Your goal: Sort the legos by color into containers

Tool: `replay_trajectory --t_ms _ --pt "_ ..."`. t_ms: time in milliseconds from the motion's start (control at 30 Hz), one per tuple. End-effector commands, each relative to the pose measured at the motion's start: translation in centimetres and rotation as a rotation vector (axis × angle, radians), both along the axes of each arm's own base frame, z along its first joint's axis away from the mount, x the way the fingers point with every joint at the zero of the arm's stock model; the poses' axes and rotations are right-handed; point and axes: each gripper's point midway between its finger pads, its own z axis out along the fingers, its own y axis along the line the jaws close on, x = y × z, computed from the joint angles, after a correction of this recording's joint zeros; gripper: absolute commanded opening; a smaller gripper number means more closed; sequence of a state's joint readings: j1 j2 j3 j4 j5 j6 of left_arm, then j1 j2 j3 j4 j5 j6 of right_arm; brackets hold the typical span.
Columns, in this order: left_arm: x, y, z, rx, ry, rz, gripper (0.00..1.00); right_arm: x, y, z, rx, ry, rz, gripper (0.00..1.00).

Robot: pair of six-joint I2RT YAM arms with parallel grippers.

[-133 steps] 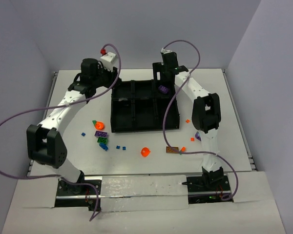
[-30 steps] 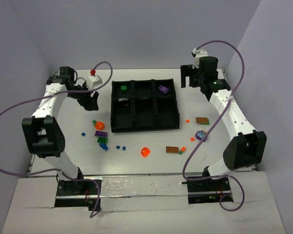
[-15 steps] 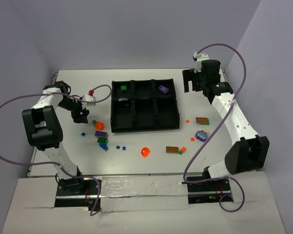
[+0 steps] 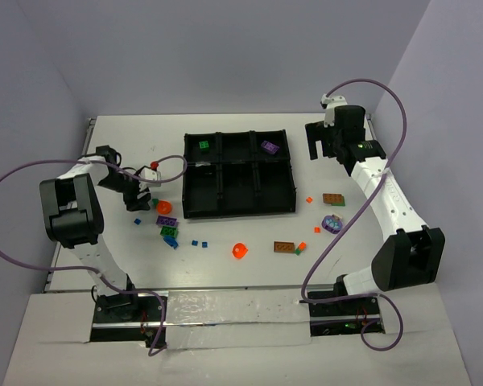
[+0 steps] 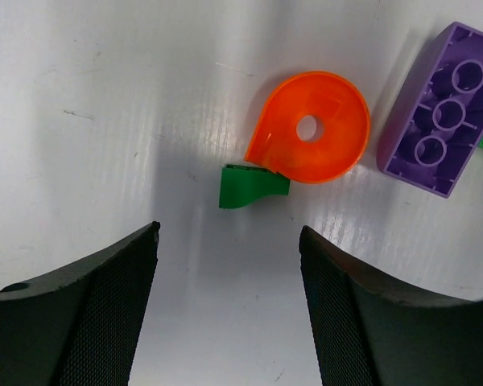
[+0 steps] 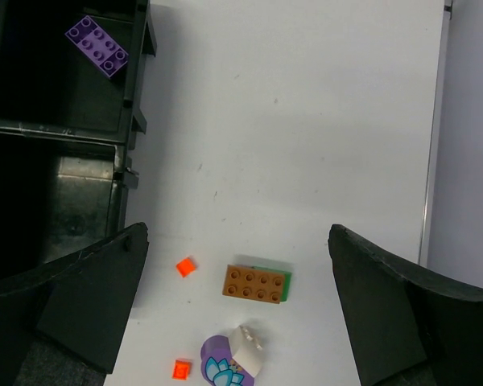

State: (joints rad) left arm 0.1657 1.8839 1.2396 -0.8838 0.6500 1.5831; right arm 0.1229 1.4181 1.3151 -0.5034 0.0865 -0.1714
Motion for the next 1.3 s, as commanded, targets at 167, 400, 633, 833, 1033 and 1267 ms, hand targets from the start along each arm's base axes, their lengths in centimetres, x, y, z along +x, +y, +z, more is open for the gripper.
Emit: replay_trajectory --t_ms 167,400,633,833,1033,1267 --pt "-0.4 -2.0 0.3 -0.071 -0.027 -0.080 0.76 0.3 -1.0 1.2 -0.024 -0.037 -0.027 1.00" --pt "-1.3 -3.0 0.0 -0.096 0.008 -0.073 0.76 0.4 -1.2 0.9 -0.028 -0.035 -0.032 1.00" --pt "-0.9 -3.7 -0.2 -0.102 0.005 -0.057 0.74 0.6 -1.0 0.8 -0.021 -0.029 -0.028 1.00" --pt "-0.7 -3.7 -0.4 -0.093 0.012 -0.065 0.69 0.9 -0.9 0.9 -0.021 -0.032 -0.024 1.00" --pt "-0.8 -3.6 -0.6 -0.079 0.024 -0.072 0.50 0.9 -1.0 0.8 -0.023 -0.029 -0.022 1.00" --pt "-1.2 -3.1 0.0 -0.062 0.030 -0.064 0.37 0.9 -0.8 0.8 -0.018 -0.030 -0.016 1.00"
